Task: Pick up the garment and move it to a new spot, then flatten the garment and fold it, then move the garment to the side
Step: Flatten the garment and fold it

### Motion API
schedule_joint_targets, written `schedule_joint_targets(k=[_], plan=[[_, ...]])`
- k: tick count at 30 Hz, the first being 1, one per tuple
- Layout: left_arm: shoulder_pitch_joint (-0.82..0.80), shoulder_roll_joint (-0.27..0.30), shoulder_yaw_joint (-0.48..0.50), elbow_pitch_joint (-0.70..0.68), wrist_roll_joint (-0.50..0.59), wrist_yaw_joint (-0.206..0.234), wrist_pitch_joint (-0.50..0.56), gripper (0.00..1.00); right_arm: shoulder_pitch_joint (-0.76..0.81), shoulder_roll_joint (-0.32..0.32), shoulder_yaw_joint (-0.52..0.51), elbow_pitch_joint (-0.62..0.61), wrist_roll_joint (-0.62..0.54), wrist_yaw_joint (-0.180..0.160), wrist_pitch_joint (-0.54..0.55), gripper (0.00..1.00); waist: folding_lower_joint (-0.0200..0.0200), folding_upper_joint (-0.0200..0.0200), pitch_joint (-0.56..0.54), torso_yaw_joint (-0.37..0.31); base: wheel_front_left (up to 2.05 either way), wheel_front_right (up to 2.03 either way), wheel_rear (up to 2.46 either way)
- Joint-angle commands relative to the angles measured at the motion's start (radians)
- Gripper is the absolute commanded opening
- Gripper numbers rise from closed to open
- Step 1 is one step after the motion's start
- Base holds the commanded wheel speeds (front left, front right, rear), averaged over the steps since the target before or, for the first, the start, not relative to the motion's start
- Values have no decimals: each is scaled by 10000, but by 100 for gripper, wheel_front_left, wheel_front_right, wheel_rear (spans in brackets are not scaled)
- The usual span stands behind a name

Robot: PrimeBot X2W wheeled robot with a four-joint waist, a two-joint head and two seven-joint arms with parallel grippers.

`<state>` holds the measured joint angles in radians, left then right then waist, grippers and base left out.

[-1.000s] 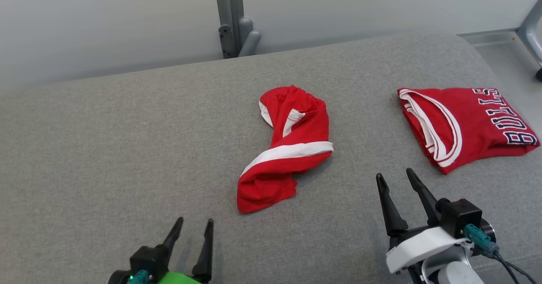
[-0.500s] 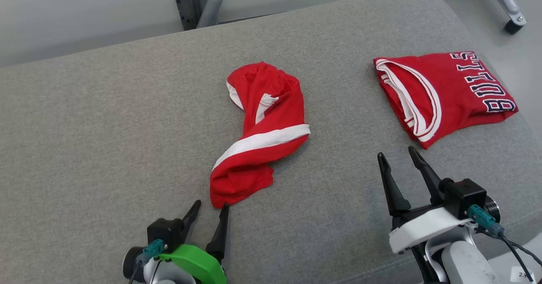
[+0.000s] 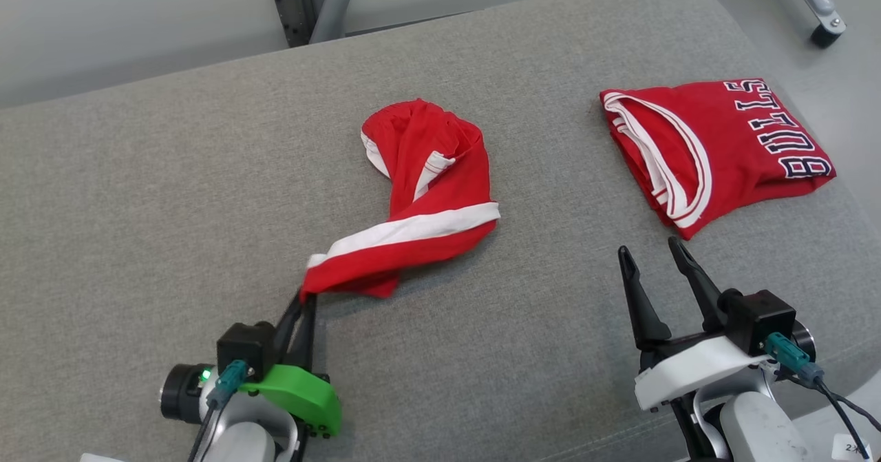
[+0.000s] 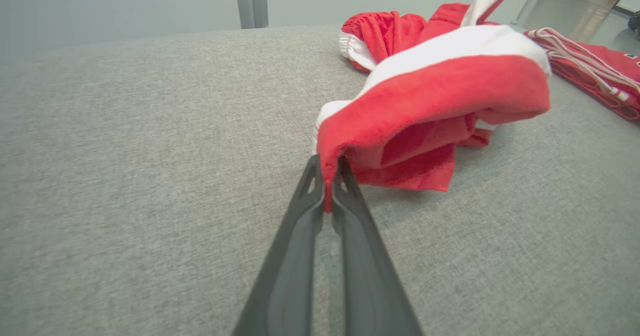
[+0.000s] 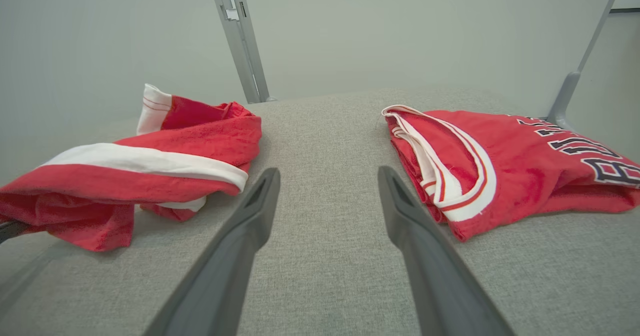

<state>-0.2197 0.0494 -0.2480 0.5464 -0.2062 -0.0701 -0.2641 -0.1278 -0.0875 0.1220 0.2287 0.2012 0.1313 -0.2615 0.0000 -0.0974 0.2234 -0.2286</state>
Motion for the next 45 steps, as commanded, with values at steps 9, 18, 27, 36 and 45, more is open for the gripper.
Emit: schedule_joint_targets(k=[9, 18, 27, 36, 45], plan=[[735, 937, 995, -958, 1403, 510, 4, 0, 488, 244, -123, 144, 172, -13, -13, 100, 0, -1, -777, 878, 0, 0, 0], [1479, 1014, 1436, 312, 1518, 1037, 2, 100, 496, 287, -55, 196, 137, -13, -13, 100, 0, -1, -778, 977, 0, 0, 0], [2288, 782, 2007, 99, 1612, 1998, 2, 100, 695, 240, -313, 273, 18, -13, -13, 100, 0, -1, -1174, 1119, 0, 0, 0], [2752, 428, 2227, -1267, 1538, 1871, 4, 100, 841, 311, -315, 271, 32, -13, -13, 100, 0, -1, -1462, 1553, 0, 0, 0], [2566, 136, 1874, -2045, 1561, 1402, 4, 100, 555, 263, -105, 330, -61, -13, -13, 100, 0, -1, -1148, 2396, 0, 0, 0]])
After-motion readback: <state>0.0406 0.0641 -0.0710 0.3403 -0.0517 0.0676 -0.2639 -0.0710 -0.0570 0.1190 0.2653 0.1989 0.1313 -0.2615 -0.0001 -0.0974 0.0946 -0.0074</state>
